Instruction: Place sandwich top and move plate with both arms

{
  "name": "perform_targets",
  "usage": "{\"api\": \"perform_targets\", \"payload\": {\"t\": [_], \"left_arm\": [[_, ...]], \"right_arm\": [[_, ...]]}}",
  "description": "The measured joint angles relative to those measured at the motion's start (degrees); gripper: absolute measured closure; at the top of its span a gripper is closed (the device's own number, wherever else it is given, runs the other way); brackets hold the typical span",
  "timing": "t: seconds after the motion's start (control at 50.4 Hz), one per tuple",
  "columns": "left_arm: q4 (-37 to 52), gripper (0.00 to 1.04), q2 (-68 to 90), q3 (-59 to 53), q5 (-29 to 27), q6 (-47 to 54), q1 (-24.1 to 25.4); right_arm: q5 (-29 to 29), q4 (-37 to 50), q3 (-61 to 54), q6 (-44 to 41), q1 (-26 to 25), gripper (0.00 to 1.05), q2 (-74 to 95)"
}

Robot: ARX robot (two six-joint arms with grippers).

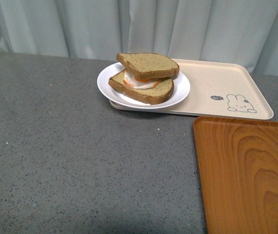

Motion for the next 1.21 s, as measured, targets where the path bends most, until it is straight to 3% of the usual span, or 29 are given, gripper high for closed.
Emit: {"api": "perform_targets", "payload": {"t": [0.615,1.209], "left_arm": [[-19.3,1.01,-20.8,-0.1,0.1,0.4,0.0],[-29.7,1.01,-31.3,-0.1,0.1,0.4,0.0]], "right_arm": [[0.0,0.0,0.0,0.0,0.0,0.09,0.0],[0.0,0.0,0.0,0.0,0.0,0.09,0.0]]}}
